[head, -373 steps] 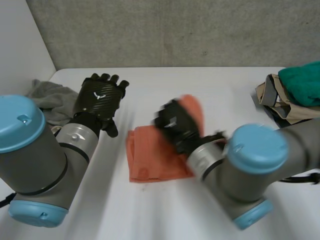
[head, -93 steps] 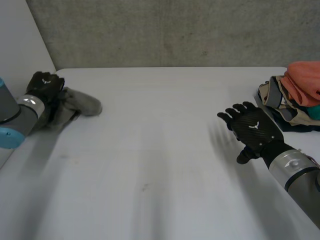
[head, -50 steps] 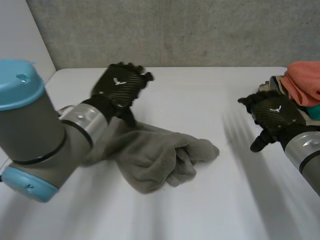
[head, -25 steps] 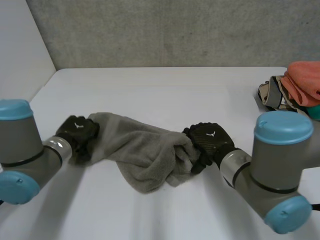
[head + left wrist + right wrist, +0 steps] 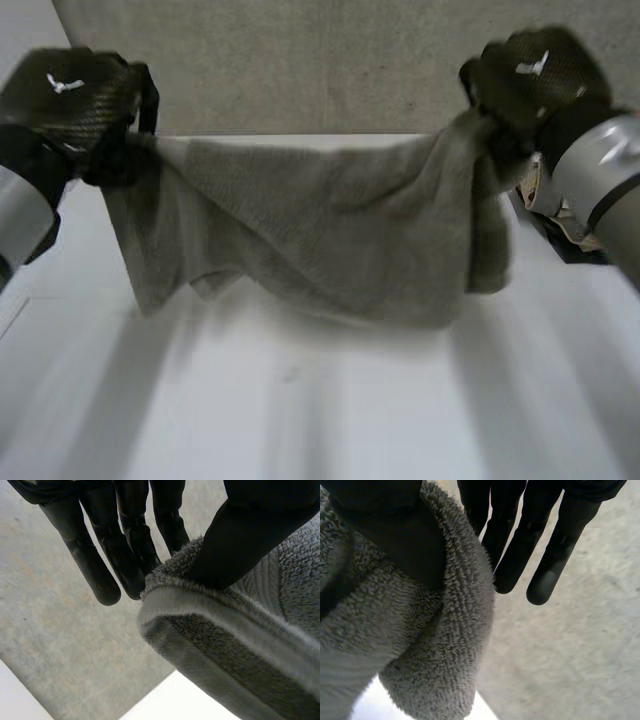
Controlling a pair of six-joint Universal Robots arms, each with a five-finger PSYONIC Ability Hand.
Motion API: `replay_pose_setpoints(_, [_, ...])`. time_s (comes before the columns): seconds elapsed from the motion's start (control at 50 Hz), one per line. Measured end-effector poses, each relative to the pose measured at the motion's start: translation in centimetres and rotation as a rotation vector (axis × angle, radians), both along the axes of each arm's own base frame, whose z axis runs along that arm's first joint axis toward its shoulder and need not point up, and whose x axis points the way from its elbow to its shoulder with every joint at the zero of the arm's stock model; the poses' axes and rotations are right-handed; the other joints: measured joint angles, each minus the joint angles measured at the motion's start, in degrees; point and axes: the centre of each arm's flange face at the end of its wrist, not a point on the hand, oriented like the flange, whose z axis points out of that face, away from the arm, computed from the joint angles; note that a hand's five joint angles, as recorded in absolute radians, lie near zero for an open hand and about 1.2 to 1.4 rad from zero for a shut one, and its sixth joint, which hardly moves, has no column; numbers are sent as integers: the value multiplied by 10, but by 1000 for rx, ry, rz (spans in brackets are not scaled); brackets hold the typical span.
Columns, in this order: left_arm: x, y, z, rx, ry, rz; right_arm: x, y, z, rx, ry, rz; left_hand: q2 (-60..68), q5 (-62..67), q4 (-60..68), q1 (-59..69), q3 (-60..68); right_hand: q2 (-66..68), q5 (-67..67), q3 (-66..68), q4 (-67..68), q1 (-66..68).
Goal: Fold the laundry.
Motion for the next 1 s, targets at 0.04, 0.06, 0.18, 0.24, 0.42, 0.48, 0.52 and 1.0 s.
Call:
replay_pose_setpoints(0.04, [-1, -2, -2, 22, 13, -1, 1, -9, 5, -8, 4, -4, 0, 0, 0, 0, 0, 0, 0, 0, 0, 0])
replay_pose_setpoints(0.06, [-2, -5, -5, 39, 13, -1, 2, -15, 5, -8, 6, -3, 0, 0, 0, 0, 0, 0, 0, 0, 0, 0])
replay_pose_setpoints(0.18, [-16, -48, -49, 179, -35, 19, 23, -59, -28, 3, 17, 14, 0, 0, 0, 0, 0, 0, 0, 0, 0, 0])
replay_pose_setpoints(0.24, [-25, -76, -78, 241, -67, 45, 36, -84, -58, -3, 26, 21, 0, 0, 0, 0, 0, 0, 0, 0, 0, 0])
replay_pose_setpoints(0.42, [-56, -148, -121, 216, -76, 105, 60, -129, -124, -133, -17, 16, -356, -340, -344, -393, -350, -495, -483, -490, -492, -460])
replay_pose_setpoints(0.48, [-65, -154, -121, 194, -68, 95, 62, -129, -134, -143, -25, 19, -531, -512, -533, -511, -525, -552, -534, -557, -564, -510])
replay_pose_setpoints(0.52, [-68, -151, -120, 191, -68, 86, 60, -127, -135, -135, -23, 19, -545, -523, -549, -511, -540, -553, -534, -559, -566, -510])
replay_pose_setpoints(1.0, [-32, -44, -177, 269, -426, -77, -30, -32, -168, 579, 168, -25, -482, -453, -481, -442, -476, -501, -473, -502, -502, -466])
